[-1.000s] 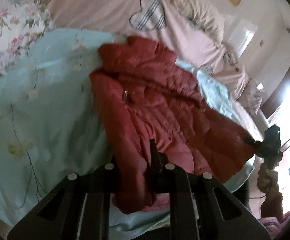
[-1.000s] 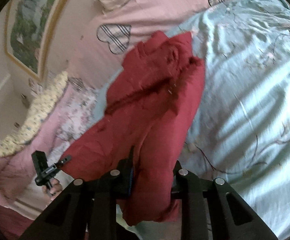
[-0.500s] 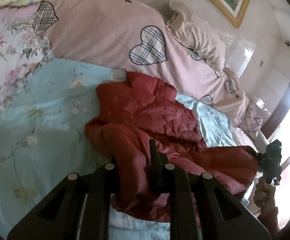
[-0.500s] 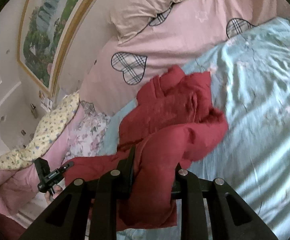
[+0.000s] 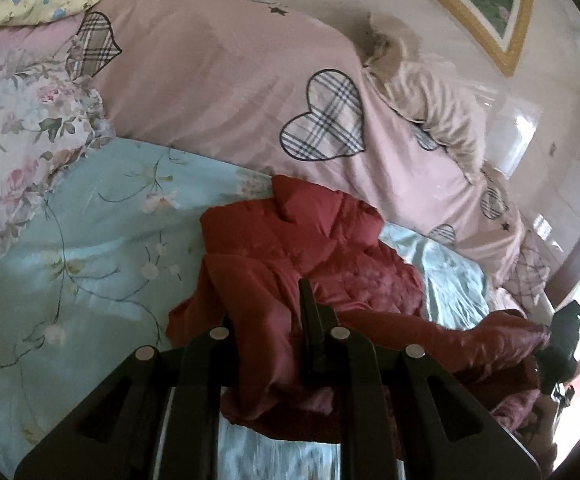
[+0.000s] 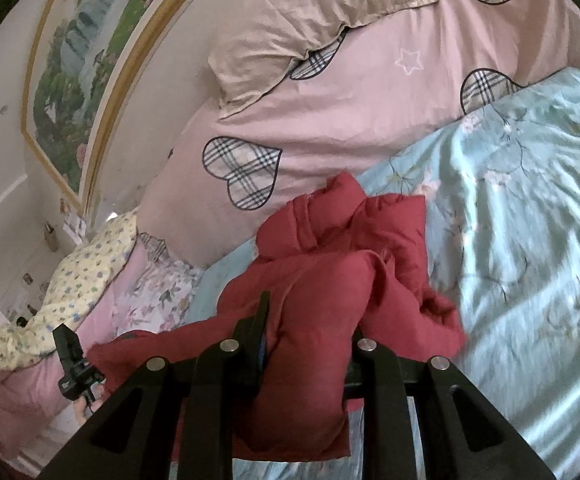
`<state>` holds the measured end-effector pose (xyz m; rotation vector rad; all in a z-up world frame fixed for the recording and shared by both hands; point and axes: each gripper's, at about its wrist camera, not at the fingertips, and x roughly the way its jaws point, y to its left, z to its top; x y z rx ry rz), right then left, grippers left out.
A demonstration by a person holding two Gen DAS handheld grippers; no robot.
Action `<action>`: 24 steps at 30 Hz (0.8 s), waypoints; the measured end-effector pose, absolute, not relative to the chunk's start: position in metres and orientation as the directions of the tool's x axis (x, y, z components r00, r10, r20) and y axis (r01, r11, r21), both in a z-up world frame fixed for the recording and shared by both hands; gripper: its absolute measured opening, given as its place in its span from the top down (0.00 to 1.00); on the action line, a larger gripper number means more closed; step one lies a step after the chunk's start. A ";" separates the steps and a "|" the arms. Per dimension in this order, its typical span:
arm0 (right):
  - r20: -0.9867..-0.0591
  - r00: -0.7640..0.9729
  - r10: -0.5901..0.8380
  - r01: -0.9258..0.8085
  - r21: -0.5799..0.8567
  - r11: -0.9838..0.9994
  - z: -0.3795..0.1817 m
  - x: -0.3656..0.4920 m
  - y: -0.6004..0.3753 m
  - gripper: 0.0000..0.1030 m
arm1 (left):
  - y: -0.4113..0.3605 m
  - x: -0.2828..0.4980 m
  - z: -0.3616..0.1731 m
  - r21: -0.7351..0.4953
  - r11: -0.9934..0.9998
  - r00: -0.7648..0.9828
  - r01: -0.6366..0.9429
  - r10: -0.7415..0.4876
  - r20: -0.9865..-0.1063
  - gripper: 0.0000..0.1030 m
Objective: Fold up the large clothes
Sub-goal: 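Lift the hem with the left gripper and fold it toward the collar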
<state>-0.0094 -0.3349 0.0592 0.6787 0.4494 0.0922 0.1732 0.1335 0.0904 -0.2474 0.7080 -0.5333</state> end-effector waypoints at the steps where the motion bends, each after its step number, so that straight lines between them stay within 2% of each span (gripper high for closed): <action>1: -0.367 0.902 0.228 0.061 0.632 0.773 0.058 -0.006 -0.338 0.78 | 0.129 0.180 0.090 -0.390 0.845 0.640 0.366 -0.533 -0.554 0.86; 5: -0.338 0.911 0.235 0.061 0.674 0.736 0.052 0.016 -0.350 0.77 | 0.117 0.199 0.088 -0.386 0.857 0.648 0.340 -0.511 -0.564 0.85; 12: -0.358 0.914 0.189 0.110 0.670 0.734 0.042 0.052 -0.362 0.76 | 0.093 0.234 0.081 -0.339 0.892 0.667 0.299 -0.450 -0.593 0.84; 24: -0.444 0.893 0.078 0.236 0.609 0.757 0.025 0.119 -0.382 0.75 | 0.063 0.308 0.049 -0.267 0.935 0.673 0.233 -0.353 -0.649 0.83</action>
